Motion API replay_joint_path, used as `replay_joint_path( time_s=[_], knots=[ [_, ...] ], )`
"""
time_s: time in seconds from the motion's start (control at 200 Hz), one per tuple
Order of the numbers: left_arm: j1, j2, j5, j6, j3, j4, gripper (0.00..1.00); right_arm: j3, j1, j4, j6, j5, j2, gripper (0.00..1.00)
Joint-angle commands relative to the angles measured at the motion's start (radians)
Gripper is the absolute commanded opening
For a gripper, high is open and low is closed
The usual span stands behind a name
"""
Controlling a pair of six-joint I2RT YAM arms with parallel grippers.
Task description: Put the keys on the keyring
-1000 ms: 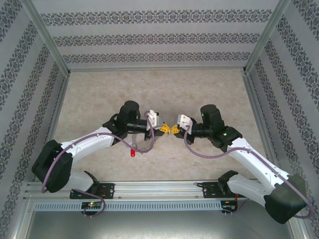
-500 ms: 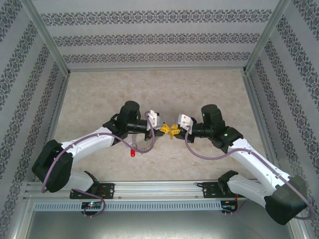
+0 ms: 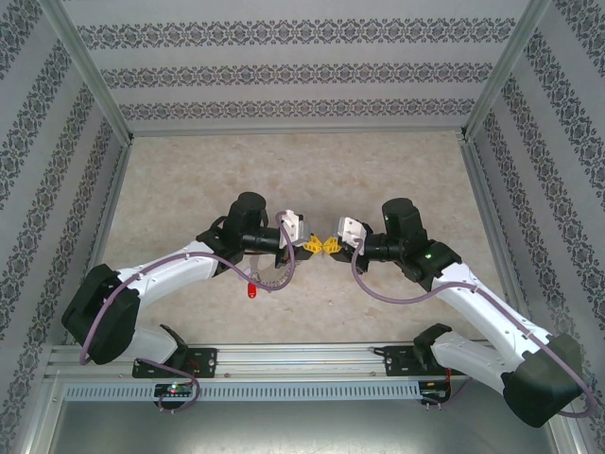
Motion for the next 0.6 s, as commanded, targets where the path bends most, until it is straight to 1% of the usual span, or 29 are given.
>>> replay_joint_path(
  time_s=[0.0,0.045,0.18,0.25,0.31,0.33,0.335,0.405,0.47,0.53,0.58,0.595],
  knots=[
    [-0.019,-0.005,0.028,-0.009,0.012,0.048,0.00,0.006,-0.002,-0.006,-0.018,-0.027,0.011,0.14],
    [-0.019,-0.008,0.027,-0.010,0.011,0.048,0.00,0.007,-0.003,-0.017,-0.019,-0.027,0.014,0.18],
    [-0.019,-0.016,0.029,-0.005,0.008,0.047,0.00,0.017,-0.003,-0.030,-0.023,-0.034,0.035,0.17],
    [-0.019,-0.017,0.030,-0.003,0.011,0.038,0.00,0.024,-0.003,-0.037,-0.026,-0.043,0.044,0.13],
    [-0.019,-0.019,0.029,-0.001,0.011,0.036,0.00,0.031,-0.001,-0.044,-0.031,-0.051,0.053,0.06],
    [-0.019,-0.019,0.028,-0.001,0.011,0.037,0.00,0.033,0.000,-0.046,-0.034,-0.054,0.055,0.02],
    [-0.019,-0.019,0.027,-0.001,0.012,0.036,0.00,0.035,0.000,-0.048,-0.035,-0.055,0.056,0.00],
    [-0.019,-0.019,0.018,-0.004,0.010,0.038,0.00,0.040,0.004,-0.054,-0.047,-0.059,0.061,0.00],
    [-0.019,-0.021,-0.018,-0.022,0.006,0.042,0.00,0.036,0.005,-0.044,-0.046,-0.050,0.057,0.00],
    [-0.018,-0.029,-0.056,-0.050,-0.002,0.047,0.12,0.026,0.003,-0.025,-0.030,-0.024,0.045,0.00],
    [-0.014,-0.041,-0.085,-0.066,-0.012,0.044,0.18,0.016,-0.008,-0.007,-0.008,-0.015,0.033,0.00],
    [-0.011,-0.047,-0.090,-0.068,-0.016,0.043,0.23,0.013,-0.012,-0.001,-0.001,-0.015,0.028,0.00]
  ],
)
